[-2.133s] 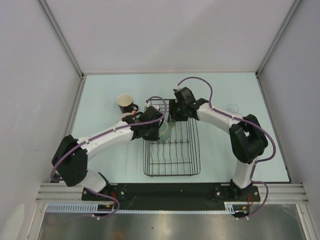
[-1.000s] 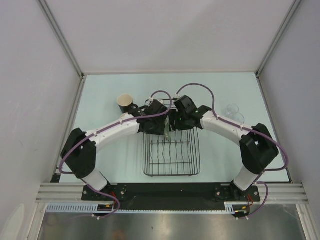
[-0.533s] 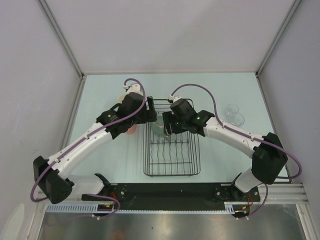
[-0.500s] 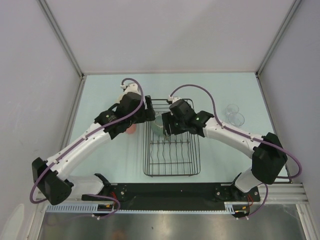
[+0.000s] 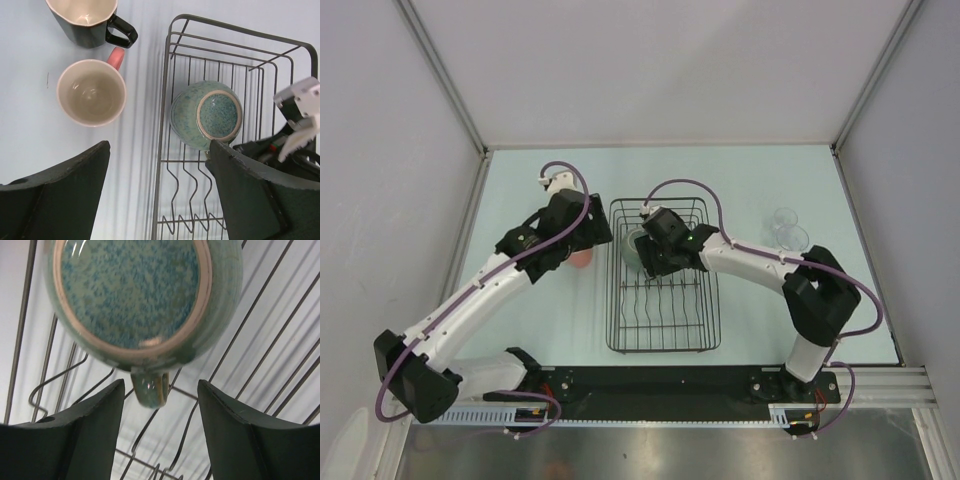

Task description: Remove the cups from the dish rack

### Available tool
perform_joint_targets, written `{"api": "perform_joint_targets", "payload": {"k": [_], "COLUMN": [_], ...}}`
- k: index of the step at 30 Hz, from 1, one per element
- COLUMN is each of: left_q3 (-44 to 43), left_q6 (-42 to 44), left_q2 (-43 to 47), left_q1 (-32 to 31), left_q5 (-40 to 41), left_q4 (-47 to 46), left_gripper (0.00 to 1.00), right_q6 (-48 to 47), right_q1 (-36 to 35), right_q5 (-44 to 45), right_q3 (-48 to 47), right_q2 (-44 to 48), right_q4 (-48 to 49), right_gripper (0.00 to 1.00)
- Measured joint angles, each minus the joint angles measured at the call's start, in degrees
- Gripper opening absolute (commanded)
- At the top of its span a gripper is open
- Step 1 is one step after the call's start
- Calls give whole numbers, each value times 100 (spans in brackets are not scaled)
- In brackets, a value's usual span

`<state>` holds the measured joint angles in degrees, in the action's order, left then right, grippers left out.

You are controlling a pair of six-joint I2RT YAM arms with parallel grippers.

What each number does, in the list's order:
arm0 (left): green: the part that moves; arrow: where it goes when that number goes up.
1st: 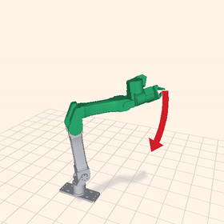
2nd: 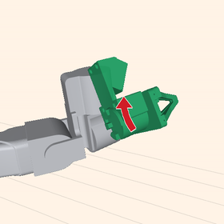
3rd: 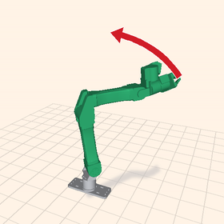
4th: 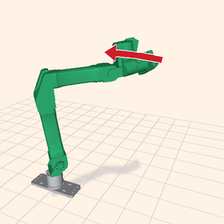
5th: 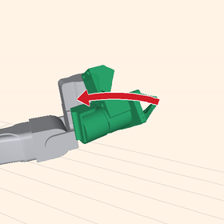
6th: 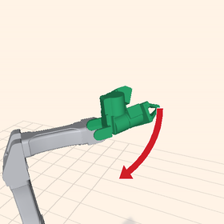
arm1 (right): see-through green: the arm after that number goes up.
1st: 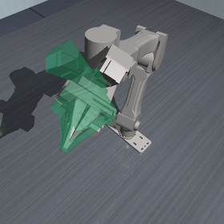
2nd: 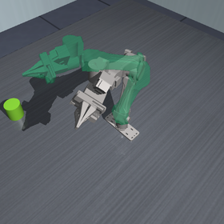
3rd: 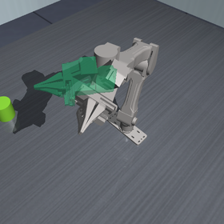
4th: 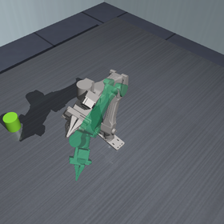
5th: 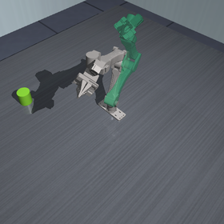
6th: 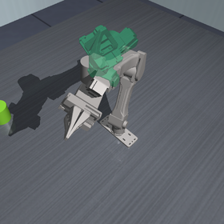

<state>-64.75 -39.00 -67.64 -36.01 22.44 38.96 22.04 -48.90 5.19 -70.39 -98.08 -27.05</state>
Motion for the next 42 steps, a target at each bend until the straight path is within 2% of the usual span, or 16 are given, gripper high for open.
{"api": "perform_joint_targets", "payload": {"k": [7, 16, 29, 31, 33, 40, 42], "left_q3": [109, 289, 319, 321, 328, 337, 337], "left_q6": [-7, -50, -59, -52, -48, -7, 2], "left_q2": [278, 404, 435, 455, 474, 498, 505], "left_q1": [9, 9, 11, 11, 11, 15, 15], "left_q5": [0, -2, -20, -24, -35, -66, -70], "left_q4": [22, 83, 105, 103, 105, 105, 105], "left_gripper": [86, 86, 85, 85, 84, 84, 84], "right_q6": [-258, -404, -610, -651, -706, -841, -863], "right_q1": [129, 166, 133, 122, 122, 101, 103], "right_q5": [46, 149, 822, 901, 942, 1008, 1032], "right_q3": [-476, -678, -612, -531, -448, -420, -420], "right_q2": [-520, -758, -951, -1005, -1047, -1110, -1113], "right_q4": [-2, -7, 278, 389, 490, 673, 686], "right_gripper": [63, 53, 52, 47, 34, 33, 21]}}
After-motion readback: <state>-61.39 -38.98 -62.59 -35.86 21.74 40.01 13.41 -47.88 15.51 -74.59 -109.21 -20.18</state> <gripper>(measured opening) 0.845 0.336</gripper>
